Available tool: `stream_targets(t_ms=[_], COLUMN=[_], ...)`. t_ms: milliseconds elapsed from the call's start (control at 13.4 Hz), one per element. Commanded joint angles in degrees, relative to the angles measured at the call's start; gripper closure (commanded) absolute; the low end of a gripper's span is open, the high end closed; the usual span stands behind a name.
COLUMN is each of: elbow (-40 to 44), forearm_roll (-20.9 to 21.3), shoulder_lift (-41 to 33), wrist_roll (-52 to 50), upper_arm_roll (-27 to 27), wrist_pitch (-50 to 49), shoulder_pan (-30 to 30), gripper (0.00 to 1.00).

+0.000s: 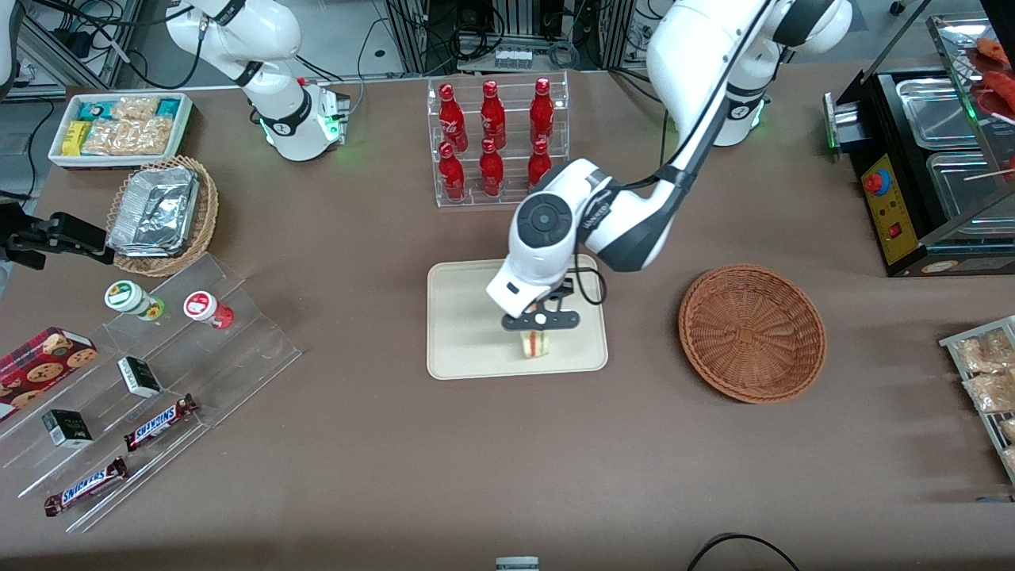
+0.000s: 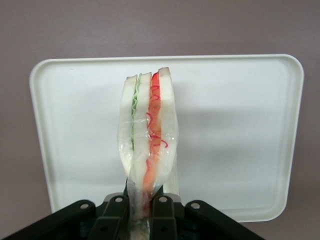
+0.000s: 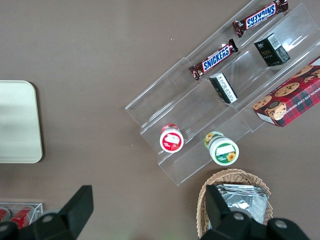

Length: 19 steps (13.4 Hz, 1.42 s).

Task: Place sandwich from basket to tray
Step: 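Lift the sandwich and carry it over the cream tray, then lower the sandwich onto the tray and open the left gripper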

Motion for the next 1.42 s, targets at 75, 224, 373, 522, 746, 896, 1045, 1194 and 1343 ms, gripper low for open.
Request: stream_targets(t_ms=[75, 224, 373, 522, 746, 896, 1045, 1194, 1343], elbow=[2.1, 2.1, 1.9, 1.9, 2.1, 2.1, 2.1, 2.1, 2.1], forearm_roll=[-1.3, -1.3, -1.3, -1.3, -1.4, -1.4, -1.3, -1.4, -1.5], shoulder_lift=[4.4, 5.6, 6.2, 6.2, 5.4, 3.3, -1.0, -4.8, -8.8], wrist_roll=[-0.6, -0.1, -0.1, -0.2, -0.7, -1.6, -5.7, -6.3, -6.2], upper_arm_roll=[0.5, 0.4, -0.1, -0.2, -0.2, -0.1, 0.3, 0.3, 0.3], wrist_pitch=[3.4, 3.5, 3.5, 3.4, 3.0, 1.6, -3.5, -6.7, -10.3], shoulder_pan=[-2.7, -3.0, -3.0, -3.0, -2.8, -2.6, -1.4, 0.6, 3.4], gripper=[1.00, 1.00, 1.00, 0.37, 0.00, 0.00, 0.00, 0.00, 0.00])
